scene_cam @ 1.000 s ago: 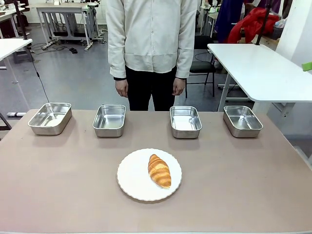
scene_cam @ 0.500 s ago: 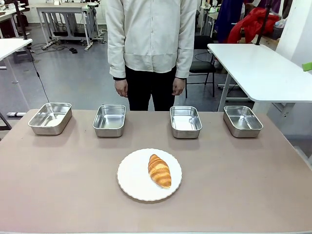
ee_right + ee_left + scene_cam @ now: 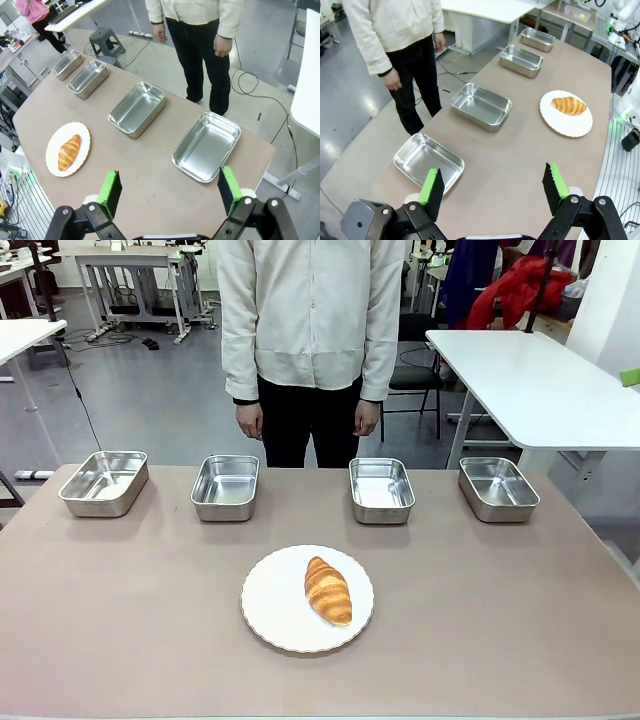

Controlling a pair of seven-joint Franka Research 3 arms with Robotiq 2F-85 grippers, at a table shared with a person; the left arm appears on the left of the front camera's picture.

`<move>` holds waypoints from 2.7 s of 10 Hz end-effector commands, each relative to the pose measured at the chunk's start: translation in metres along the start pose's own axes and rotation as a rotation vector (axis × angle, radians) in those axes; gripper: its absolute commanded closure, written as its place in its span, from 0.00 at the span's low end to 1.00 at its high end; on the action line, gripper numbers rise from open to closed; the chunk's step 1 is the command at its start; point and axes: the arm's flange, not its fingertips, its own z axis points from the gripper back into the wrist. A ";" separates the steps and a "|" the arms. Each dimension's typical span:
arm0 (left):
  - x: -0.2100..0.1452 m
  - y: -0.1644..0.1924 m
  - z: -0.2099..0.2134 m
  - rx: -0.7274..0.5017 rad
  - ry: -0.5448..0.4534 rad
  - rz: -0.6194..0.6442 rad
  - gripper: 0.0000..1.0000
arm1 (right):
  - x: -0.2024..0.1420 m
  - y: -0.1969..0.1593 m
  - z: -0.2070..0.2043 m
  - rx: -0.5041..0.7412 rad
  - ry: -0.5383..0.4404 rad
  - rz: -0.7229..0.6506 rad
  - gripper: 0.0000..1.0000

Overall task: Place the bread in the container.
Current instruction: Place the Butter Roll into the Airtight Container indicated by the human.

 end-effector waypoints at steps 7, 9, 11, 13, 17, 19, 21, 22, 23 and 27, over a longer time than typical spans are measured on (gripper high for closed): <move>0.001 -0.001 0.001 -0.007 -0.017 -0.009 0.00 | 0.001 -0.001 0.000 0.008 -0.019 0.007 0.00; 0.001 -0.001 0.001 -0.007 -0.017 -0.009 0.00 | 0.001 -0.001 0.000 0.008 -0.019 0.007 0.00; 0.001 -0.001 0.001 -0.007 -0.017 -0.009 0.00 | 0.001 -0.001 0.000 0.008 -0.019 0.007 0.00; 0.001 -0.001 0.001 -0.007 -0.017 -0.009 0.00 | 0.001 -0.001 0.000 0.008 -0.019 0.007 0.00; 0.001 -0.001 0.001 -0.007 -0.017 -0.009 0.00 | 0.001 -0.001 0.000 0.008 -0.019 0.007 0.00; 0.001 -0.001 0.001 -0.007 -0.017 -0.009 0.00 | 0.001 -0.001 0.000 0.008 -0.019 0.007 0.00; 0.001 -0.001 0.001 -0.007 -0.017 -0.009 0.00 | 0.001 -0.001 0.000 0.008 -0.019 0.007 0.00; 0.001 -0.001 0.001 -0.007 -0.017 -0.009 0.00 | 0.001 -0.001 0.000 0.008 -0.019 0.007 0.00; 0.001 -0.001 0.001 -0.007 -0.017 -0.009 0.00 | 0.001 -0.001 0.000 0.008 -0.019 0.007 0.00; 0.001 -0.001 0.001 -0.007 -0.017 -0.009 0.00 | 0.001 -0.001 0.000 0.008 -0.019 0.007 0.00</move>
